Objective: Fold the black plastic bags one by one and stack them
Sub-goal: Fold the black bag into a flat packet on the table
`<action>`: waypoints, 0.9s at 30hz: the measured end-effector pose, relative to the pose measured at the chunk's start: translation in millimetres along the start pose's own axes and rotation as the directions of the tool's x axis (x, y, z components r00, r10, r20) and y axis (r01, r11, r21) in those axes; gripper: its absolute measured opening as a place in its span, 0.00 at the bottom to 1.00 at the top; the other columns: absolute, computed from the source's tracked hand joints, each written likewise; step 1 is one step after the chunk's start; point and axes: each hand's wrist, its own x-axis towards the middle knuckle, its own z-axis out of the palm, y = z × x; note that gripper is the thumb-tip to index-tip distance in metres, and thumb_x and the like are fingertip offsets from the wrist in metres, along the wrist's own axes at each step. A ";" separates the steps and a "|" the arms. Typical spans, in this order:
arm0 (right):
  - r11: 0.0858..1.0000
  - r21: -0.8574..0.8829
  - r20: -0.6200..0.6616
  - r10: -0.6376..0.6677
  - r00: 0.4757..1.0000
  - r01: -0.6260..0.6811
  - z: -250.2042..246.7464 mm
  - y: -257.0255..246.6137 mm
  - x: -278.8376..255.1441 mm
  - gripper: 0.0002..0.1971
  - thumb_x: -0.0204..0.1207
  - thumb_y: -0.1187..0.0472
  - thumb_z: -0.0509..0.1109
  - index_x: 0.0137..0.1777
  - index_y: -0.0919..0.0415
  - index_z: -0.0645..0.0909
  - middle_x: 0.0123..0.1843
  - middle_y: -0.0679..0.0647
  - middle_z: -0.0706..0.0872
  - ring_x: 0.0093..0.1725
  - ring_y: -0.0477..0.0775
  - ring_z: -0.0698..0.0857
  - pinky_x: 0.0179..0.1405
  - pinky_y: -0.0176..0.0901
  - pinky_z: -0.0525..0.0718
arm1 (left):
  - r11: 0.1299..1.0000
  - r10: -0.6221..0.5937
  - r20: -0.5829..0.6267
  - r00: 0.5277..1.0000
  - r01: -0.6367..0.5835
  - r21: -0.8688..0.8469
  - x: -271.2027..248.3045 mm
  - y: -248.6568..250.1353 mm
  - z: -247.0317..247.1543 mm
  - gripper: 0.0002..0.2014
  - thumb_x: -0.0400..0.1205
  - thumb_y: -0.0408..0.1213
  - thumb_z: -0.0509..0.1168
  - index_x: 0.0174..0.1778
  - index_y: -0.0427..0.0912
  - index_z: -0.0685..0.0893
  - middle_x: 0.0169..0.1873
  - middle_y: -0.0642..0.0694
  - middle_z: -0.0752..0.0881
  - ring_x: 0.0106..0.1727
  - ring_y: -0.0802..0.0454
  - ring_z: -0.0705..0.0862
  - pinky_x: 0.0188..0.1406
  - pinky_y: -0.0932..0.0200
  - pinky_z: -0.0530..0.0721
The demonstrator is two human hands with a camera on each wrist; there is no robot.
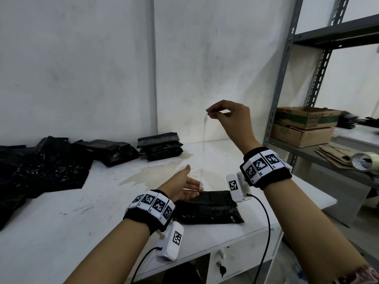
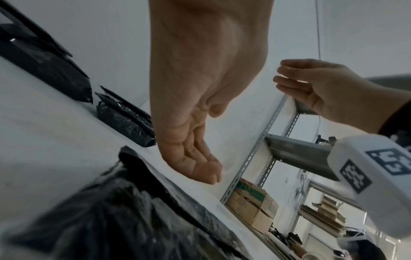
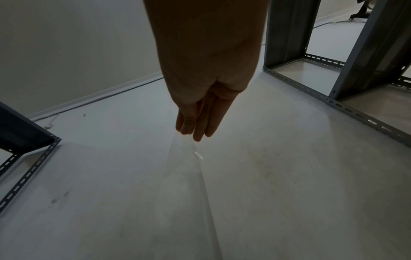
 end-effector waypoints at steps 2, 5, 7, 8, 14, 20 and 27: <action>1.000 -0.002 -0.007 -0.001 1.000 0.001 -0.5 0.4 -0.4 0.09 0.71 0.73 0.71 0.43 0.61 0.90 0.40 0.49 0.92 0.41 0.43 0.91 0.43 0.27 0.81 | 0.995 -0.064 0.068 0.996 0.069 -0.070 -2.2 2.3 -2.7 0.28 0.87 0.57 0.50 0.47 0.32 0.81 0.44 0.37 0.88 0.40 0.45 0.85 0.33 0.60 0.85; 1.000 -0.002 -0.018 0.007 1.000 -0.007 -2.0 0.9 -1.0 0.09 0.71 0.73 0.71 0.43 0.61 0.90 0.40 0.48 0.92 0.40 0.41 0.90 0.42 0.25 0.79 | 0.957 -0.117 0.123 0.985 0.145 -0.249 -4.7 4.9 -3.9 0.18 0.85 0.46 0.60 0.54 0.31 0.74 0.45 0.36 0.84 0.44 0.39 0.85 0.34 0.57 0.88; 1.000 -0.001 -0.025 0.007 1.000 -0.007 -4.4 1.6 -0.8 0.09 0.71 0.73 0.71 0.44 0.62 0.90 0.40 0.49 0.92 0.40 0.41 0.90 0.42 0.25 0.79 | 0.923 -0.077 0.085 0.993 0.103 -0.370 -4.2 6.9 -3.3 0.11 0.83 0.37 0.62 0.51 0.31 0.73 0.38 0.39 0.79 0.44 0.40 0.85 0.33 0.56 0.88; 1.000 0.002 -0.031 0.008 0.999 -0.007 -5.9 2.1 -1.1 0.08 0.71 0.73 0.72 0.44 0.62 0.90 0.41 0.49 0.92 0.40 0.42 0.90 0.42 0.26 0.80 | 0.908 -0.047 0.061 0.997 0.068 -0.413 -3.2 8.0 -3.4 0.07 0.83 0.33 0.63 0.49 0.32 0.73 0.36 0.41 0.77 0.43 0.42 0.85 0.32 0.57 0.88; 0.998 0.052 -0.055 0.043 0.998 -0.040 -19.5 10.2 -6.8 0.06 0.71 0.71 0.74 0.44 0.63 0.90 0.42 0.50 0.92 0.42 0.43 0.91 0.49 0.31 0.84 | 0.874 0.044 -0.050 0.998 -0.063 -0.481 -1.7 18.5 -25.3 0.03 0.82 0.25 0.64 0.44 0.33 0.76 0.41 0.40 0.78 0.38 0.52 0.80 0.29 0.64 0.86; 0.991 0.062 0.031 0.114 0.993 -0.115 -31.7 34.8 -21.1 0.06 0.69 0.70 0.77 0.42 0.60 0.90 0.41 0.50 0.92 0.46 0.49 0.91 0.56 0.44 0.86 | 0.799 0.115 -0.181 0.977 -0.200 -0.568 -4.5 36.1 -63.7 0.04 0.83 0.25 0.62 0.43 0.31 0.79 0.37 0.41 0.79 0.36 0.53 0.79 0.28 0.64 0.86; 0.972 0.062 0.248 0.206 0.947 -0.228 -27.1 57.4 -46.5 0.07 0.68 0.71 0.79 0.45 0.62 0.89 0.45 0.54 0.92 0.49 0.52 0.91 0.59 0.48 0.86 | 0.785 0.250 -0.312 0.916 -0.381 -0.488 -6.9 64.2 -103.2 0.05 0.82 0.24 0.62 0.41 0.32 0.81 0.24 0.46 0.86 0.30 0.55 0.83 0.26 0.69 0.84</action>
